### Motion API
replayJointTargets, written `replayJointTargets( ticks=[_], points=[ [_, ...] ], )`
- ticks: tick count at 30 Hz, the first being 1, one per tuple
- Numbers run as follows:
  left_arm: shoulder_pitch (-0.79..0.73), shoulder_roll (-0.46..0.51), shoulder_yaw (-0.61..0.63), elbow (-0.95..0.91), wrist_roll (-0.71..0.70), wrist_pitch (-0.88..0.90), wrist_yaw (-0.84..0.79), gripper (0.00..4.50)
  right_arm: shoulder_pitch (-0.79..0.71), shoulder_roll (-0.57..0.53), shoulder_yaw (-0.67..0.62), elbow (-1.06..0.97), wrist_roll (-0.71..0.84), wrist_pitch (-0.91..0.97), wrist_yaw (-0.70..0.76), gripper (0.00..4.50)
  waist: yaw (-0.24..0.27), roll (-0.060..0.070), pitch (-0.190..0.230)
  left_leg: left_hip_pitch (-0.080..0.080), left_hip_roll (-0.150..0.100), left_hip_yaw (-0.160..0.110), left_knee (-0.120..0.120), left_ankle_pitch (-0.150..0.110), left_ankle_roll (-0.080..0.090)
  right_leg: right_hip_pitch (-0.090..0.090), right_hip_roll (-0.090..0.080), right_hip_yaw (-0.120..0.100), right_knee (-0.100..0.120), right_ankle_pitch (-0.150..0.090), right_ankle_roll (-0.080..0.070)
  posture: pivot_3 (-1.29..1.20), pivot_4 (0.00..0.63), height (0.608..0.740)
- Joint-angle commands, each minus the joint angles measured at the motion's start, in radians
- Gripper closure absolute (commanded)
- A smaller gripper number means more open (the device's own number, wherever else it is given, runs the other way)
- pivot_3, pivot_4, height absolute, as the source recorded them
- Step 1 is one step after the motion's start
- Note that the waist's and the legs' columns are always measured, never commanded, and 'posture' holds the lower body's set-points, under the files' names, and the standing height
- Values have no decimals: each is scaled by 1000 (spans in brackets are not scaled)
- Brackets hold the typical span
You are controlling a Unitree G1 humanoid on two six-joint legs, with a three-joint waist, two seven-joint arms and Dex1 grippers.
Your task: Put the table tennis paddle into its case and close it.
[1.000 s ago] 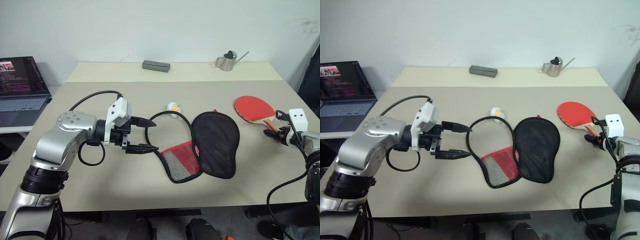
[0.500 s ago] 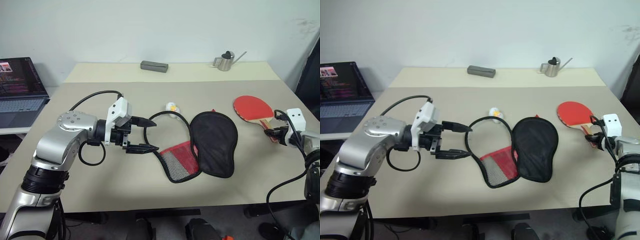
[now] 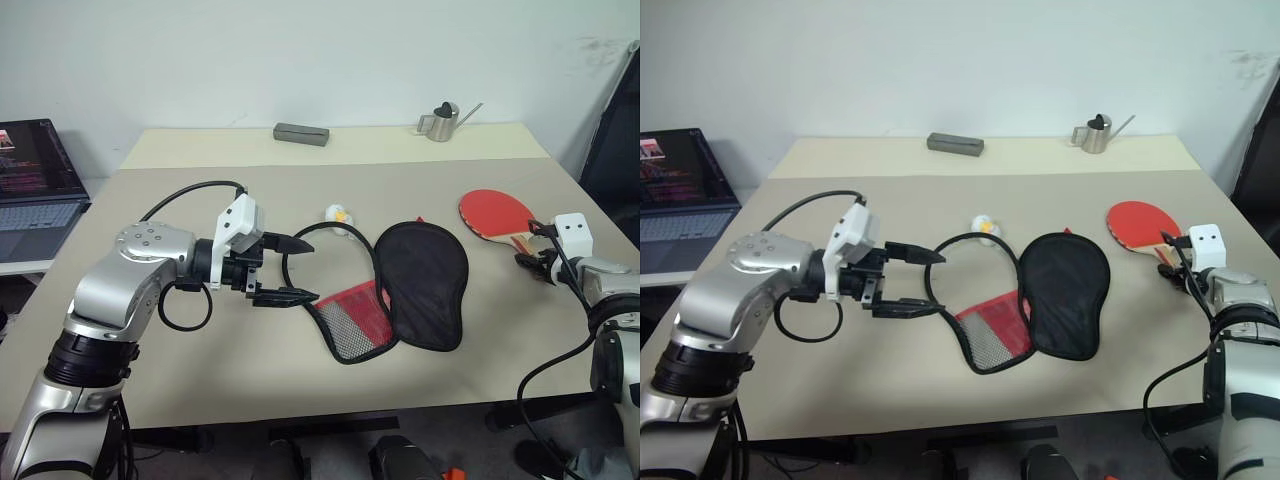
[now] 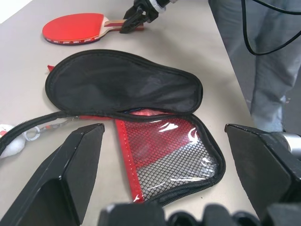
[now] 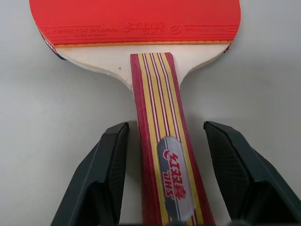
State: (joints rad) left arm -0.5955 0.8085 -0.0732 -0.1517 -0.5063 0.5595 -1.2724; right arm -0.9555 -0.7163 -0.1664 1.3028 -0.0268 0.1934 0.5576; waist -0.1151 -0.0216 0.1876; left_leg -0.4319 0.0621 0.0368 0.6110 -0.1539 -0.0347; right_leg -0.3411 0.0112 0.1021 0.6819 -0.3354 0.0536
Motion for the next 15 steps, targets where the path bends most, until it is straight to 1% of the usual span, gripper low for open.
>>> replayJointTargets(
  ticks=[1, 3, 6, 7, 15],
  points=[
    [-24, -2, 27, -20, -8, -12, 11, 0, -12, 31, -10, 9, 9, -7, -23, 1932, -1, 0, 0, 0, 0, 0, 0, 0, 0, 0, 0, 0, 0, 0, 0, 0, 150, 740],
    [-24, -3, 26, -19, -8, -14, 11, 0, -9, 39, -8, 9, 5, -10, -36, 2312, -3, 0, 0, 0, 0, 0, 0, 0, 0, 0, 0, 0, 0, 0, 0, 0, 150, 740],
    [-25, -3, 26, -17, -4, -16, 11, 0, -8, 47, -3, 8, 2, -12, -45, 3194, -4, -1, 0, 0, 0, 0, 0, 0, 0, 0, 1, 1, 0, 1, 0, 0, 150, 740],
    [-24, -2, 27, -16, -3, -17, 12, 0, -8, 51, -2, 5, 1, -12, -46, 3276, -4, -1, 0, 0, 0, -1, 0, 0, 0, 0, 1, 0, 0, 1, 0, 0, 150, 740],
    [-17, -2, 45, 7, 12, -40, 40, 0, -17, 52, -8, -29, 11, -10, -69, 3278, -8, -2, -1, 0, 1, -1, 0, 0, 0, 0, 1, 1, 0, 1, -1, 0, 150, 740]
  ],
)
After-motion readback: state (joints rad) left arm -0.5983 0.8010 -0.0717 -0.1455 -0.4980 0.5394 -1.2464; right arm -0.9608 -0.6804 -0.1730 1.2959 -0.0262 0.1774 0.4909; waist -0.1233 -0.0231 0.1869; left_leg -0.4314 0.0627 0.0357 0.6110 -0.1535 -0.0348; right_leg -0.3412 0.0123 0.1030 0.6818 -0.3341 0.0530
